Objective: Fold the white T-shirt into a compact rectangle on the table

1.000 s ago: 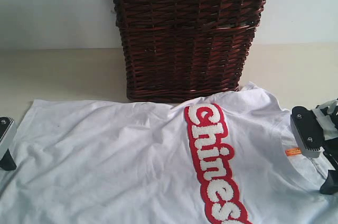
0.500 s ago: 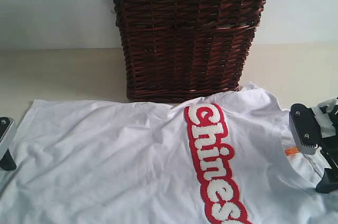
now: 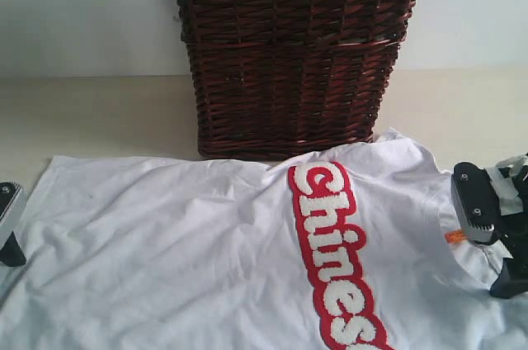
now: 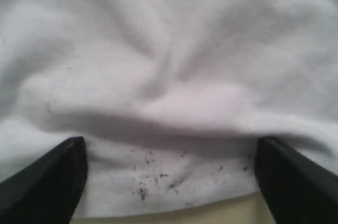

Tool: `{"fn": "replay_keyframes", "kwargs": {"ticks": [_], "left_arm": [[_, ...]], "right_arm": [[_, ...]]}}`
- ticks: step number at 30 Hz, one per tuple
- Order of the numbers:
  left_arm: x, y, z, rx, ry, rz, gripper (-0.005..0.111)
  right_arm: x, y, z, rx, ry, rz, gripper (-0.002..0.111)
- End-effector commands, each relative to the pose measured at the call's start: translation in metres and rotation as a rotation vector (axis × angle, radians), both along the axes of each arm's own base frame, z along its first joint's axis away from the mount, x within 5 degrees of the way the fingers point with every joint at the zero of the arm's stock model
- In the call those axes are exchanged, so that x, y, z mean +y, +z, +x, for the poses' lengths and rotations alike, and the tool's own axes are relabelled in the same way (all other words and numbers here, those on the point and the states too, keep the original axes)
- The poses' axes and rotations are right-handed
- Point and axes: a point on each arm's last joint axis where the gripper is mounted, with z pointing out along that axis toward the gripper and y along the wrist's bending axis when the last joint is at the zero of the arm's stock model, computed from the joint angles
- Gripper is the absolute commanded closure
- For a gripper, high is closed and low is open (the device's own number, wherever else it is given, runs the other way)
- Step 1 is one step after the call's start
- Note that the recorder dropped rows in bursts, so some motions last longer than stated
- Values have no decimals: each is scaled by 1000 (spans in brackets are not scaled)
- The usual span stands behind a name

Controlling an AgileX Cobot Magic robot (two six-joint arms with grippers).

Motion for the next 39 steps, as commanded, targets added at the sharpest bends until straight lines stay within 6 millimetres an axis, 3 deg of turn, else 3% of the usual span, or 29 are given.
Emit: {"fn": "replay_keyframes", "kwargs": {"ticks": [1, 5, 15, 23, 30, 39], "left_arm": [[-1, -22, -4, 39, 16, 11, 33], [-1, -22, -4, 39, 14, 12, 58], [-2, -22, -7, 71, -8, 5, 105], [3, -23, -10, 77, -92, 54, 107], [-7, -20, -1, 38, 111, -48, 107], [-5, -9, 4, -30, 191, -29, 107]], "right_arm": [[0, -6, 3, -21, -26, -2, 55], [0, -6, 3, -21, -26, -2, 67], [-5, -6, 1, 0, -32, -55, 107], [-6, -6, 0, 1, -11, -68, 108], [-9, -2, 7, -84, 13, -100, 108], [-9, 16, 10, -178, -26, -98, 108]]}}
